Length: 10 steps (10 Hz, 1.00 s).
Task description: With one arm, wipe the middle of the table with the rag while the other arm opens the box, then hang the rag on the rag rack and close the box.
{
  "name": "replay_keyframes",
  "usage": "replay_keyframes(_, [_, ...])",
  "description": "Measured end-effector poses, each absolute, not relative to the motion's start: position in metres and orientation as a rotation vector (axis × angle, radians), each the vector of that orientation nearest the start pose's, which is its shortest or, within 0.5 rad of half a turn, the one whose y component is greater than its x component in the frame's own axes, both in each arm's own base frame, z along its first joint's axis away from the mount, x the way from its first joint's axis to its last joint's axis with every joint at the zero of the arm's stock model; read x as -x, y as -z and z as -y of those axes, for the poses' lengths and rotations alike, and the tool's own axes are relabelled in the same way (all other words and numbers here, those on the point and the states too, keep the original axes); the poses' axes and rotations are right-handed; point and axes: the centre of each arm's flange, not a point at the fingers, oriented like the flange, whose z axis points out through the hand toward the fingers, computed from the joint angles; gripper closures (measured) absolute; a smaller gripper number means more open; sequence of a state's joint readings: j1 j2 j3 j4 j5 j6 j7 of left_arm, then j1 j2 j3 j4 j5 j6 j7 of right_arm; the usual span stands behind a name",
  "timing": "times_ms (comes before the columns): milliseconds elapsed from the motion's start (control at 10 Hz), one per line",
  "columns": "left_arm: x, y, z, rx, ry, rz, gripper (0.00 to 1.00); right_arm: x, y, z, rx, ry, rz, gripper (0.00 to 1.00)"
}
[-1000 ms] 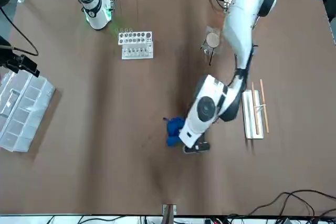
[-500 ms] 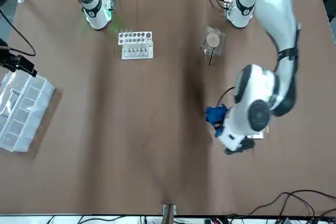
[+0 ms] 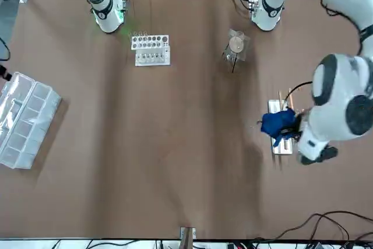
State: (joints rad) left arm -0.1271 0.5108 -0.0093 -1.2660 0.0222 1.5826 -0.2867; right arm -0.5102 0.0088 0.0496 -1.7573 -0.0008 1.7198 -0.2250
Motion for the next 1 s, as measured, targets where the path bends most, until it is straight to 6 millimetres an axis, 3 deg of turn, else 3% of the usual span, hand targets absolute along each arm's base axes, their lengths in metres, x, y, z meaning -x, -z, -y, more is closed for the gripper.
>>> replay_keyframes(300, [-0.676, -0.436, 0.030, 3.055, -0.345, 0.083, 0.92, -0.465, -0.523, 0.348, 3.108, -0.046, -0.278, 0.96])
replay_keyframes(400, [-0.675, -0.433, 0.019, 3.042, -0.355, 0.037, 0.92, -0.450, -0.516, 0.377, 3.108, -0.020, -0.266, 0.98])
replay_keyframes(600, [-0.674, -0.436, 0.005, 3.043, -0.357, -0.030, 0.92, -0.415, -0.479, 0.442, 3.052, 0.045, -0.244, 0.99])
replay_keyframes(800, [-0.672, -0.433, -0.005, 3.000, -0.368, -0.064, 0.92, -0.367, -0.416, 0.516, 2.978, 0.140, -0.265, 0.99])
replay_keyframes(1000, [-0.672, -0.423, -0.004, 2.984, -0.382, -0.080, 0.92, -0.334, -0.353, 0.568, 2.863, 0.247, -0.281, 0.99])
